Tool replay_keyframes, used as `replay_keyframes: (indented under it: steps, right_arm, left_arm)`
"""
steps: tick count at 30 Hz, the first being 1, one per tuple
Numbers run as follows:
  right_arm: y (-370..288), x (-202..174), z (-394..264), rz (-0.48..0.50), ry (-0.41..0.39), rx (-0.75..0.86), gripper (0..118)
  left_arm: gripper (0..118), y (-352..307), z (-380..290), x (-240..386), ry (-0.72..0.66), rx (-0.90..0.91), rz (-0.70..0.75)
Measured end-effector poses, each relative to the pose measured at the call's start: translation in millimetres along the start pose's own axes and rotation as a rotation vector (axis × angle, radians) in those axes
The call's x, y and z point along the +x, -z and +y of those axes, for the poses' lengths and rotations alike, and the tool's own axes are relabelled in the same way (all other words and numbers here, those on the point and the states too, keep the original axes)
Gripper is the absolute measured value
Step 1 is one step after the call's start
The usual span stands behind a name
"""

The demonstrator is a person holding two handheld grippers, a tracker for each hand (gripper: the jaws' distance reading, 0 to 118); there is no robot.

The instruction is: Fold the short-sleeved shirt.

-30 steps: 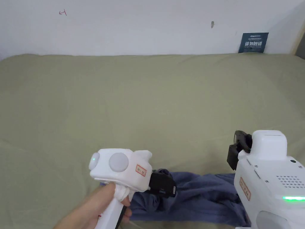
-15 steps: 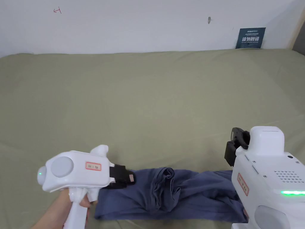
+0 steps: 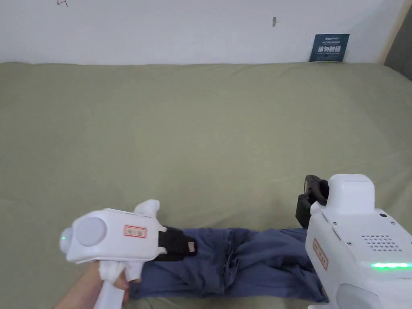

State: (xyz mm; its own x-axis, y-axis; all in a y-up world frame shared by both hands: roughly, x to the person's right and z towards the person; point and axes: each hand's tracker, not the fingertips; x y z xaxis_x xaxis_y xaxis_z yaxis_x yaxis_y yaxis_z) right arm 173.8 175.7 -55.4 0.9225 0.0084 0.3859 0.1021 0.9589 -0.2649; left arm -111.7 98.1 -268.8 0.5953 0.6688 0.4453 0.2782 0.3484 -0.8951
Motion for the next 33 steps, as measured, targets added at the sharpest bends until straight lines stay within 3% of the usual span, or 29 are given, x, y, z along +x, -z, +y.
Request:
replay_keyframes:
  steps: [7, 12, 13, 14, 15, 16, 17, 23, 27, 28, 29, 30, 31, 33]
  right_arm:
    - [1, -10, 0, -0.009, 0.008, 0.061, 1]
    - [1, -21, 0, -0.049, -0.005, 0.095, 1]
    - [1, -23, -1, -0.05, -0.004, 0.101, 1]
    - [3, -26, -1, -0.057, -0.007, 0.102, 1]
    - [3, -28, -2, -0.057, -0.01, 0.1, 1]
    - [4, -30, -3, -0.055, -0.014, 0.097, 1]
    - [4, -32, -4, -0.053, -0.013, 0.096, 1]
    - [6, -39, -7, -0.028, -0.016, 0.075, 1]
    - [5, -37, -4, -0.017, -0.016, 0.075, 1]
    - [5, -36, -3, -0.014, -0.016, 0.075, 1]
    - [4, -35, -2, -0.012, -0.018, 0.076, 1]
    - [4, -35, -1, -0.016, -0.021, 0.078, 1]
    - [4, -33, 0, -0.015, -0.022, 0.078, 1]
    - [2, -31, 2, -0.015, -0.019, 0.08, 1]
  left_arm:
    - [0, -103, 4, -62, -0.097, 0.084, 0.144]
    - [1, -95, -2, -83, -0.155, 0.052, 0.094]
    - [7, -89, -2, -84, -0.153, 0.034, 0.067]
    - [26, -83, -2, -84, -0.147, 0.023, 0.041]
    - [60, -79, -3, -86, -0.153, 0.023, 0.037]
    - [104, -71, -3, -86, -0.155, 0.011, 0.018]
    - [118, -61, -4, -87, -0.156, -0.019, -0.019]
    - [116, -27, -7, -99, -0.185, -0.046, -0.055]
    - [115, -22, -5, -101, -0.252, 0.004, -0.178]
    - [103, -20, -5, -100, -0.255, 0.012, -0.175]
    - [78, -18, -6, -99, -0.253, 0.016, -0.172]
    - [32, -13, -6, -97, -0.25, 0.011, -0.11]
    - [9, -11, -9, -97, -0.211, -0.003, -0.038]
    - [9, -11, -11, -100, -0.232, -0.011, -0.088]
